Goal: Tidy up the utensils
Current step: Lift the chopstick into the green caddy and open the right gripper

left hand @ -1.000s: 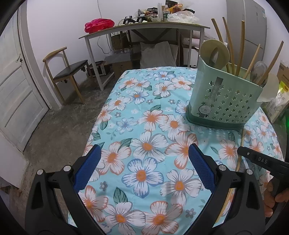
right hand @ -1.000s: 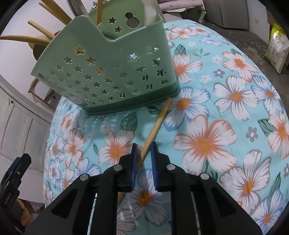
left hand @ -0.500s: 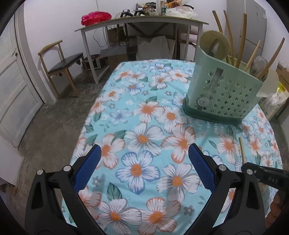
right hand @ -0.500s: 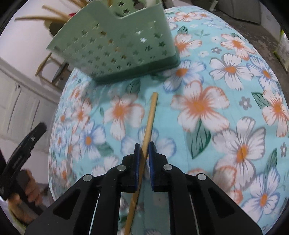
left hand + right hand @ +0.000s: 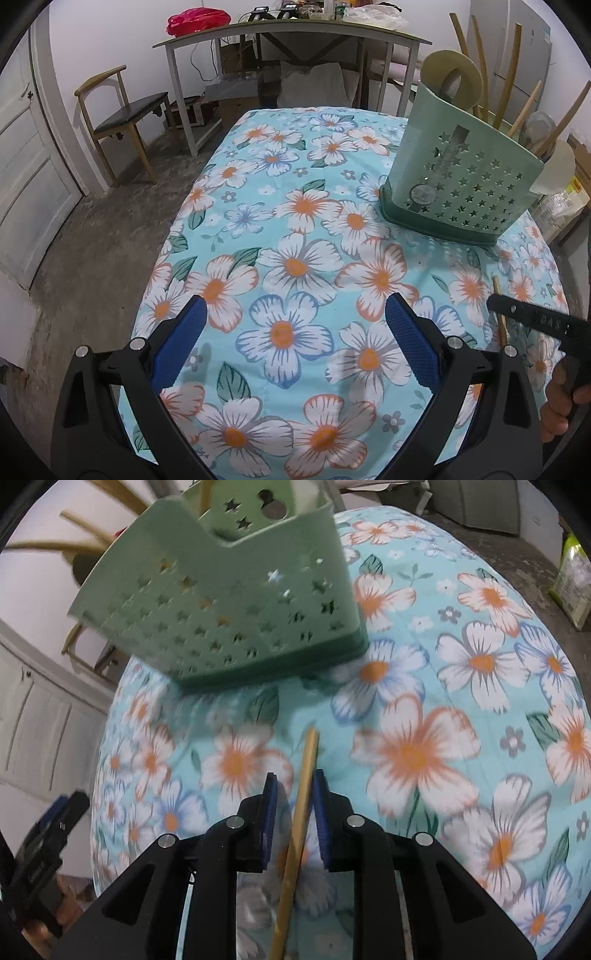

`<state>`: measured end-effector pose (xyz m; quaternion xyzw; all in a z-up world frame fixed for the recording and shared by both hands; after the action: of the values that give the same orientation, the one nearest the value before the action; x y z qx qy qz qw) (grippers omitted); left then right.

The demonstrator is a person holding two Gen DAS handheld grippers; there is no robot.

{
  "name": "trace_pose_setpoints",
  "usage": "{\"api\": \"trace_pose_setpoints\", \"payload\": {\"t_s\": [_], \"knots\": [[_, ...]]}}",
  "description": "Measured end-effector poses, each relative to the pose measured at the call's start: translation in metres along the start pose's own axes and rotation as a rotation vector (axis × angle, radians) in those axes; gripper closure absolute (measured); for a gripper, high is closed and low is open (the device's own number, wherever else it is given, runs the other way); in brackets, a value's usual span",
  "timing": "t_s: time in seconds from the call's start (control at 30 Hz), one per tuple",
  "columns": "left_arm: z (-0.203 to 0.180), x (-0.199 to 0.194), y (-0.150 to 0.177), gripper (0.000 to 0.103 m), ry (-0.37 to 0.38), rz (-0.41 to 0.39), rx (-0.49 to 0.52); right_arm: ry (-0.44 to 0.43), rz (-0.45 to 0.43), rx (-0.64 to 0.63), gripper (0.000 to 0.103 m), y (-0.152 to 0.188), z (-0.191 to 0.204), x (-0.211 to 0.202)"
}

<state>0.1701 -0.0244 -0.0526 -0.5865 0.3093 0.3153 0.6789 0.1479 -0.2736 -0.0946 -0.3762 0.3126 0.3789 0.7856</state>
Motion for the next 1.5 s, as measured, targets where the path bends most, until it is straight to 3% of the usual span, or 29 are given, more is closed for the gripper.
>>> {"api": "trace_pose_setpoints", "payload": {"t_s": [0.07, 0.33, 0.73, 1.07, 1.3, 1.5], "knots": [[0.000, 0.000, 0.000, 0.010, 0.002, 0.002, 0.001, 0.000, -0.007, 0.002, 0.095, -0.004, -0.001, -0.001], [-0.002, 0.001, 0.000, 0.010, 0.006, 0.005, 0.003, -0.055, -0.095, -0.074, 0.096, -0.015, 0.026, -0.048], [-0.007, 0.001, 0.000, 0.010, 0.011, 0.004, 0.005, -0.120, -0.379, -0.271, 0.097, -0.051, 0.097, -0.162], [0.002, -0.005, -0.004, 0.010, 0.006, -0.010, -0.011, -0.223, -0.636, -0.429, 0.097, -0.122, 0.163, -0.258], [0.009, -0.006, -0.008, 0.010, 0.000, -0.016, -0.024, -0.195, -0.709, -0.506, 0.097, -0.163, 0.196, -0.267], [0.012, -0.005, -0.009, 0.010, -0.001, -0.014, -0.029, -0.086, -0.705, -0.533, 0.097, -0.185, 0.198, -0.235]]}}
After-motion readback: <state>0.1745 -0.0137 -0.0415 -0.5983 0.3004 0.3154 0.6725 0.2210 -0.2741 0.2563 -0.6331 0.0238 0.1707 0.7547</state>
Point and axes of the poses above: each gripper's, at about its wrist camera, not at the fingertips, and x roughly the way its jaws point, z to its left, y to its underside, the point moved 8 cm from there along x, roughly the way its jaws point, and after that the axes turned 10 degrees about -y, right-handed, at the moved point
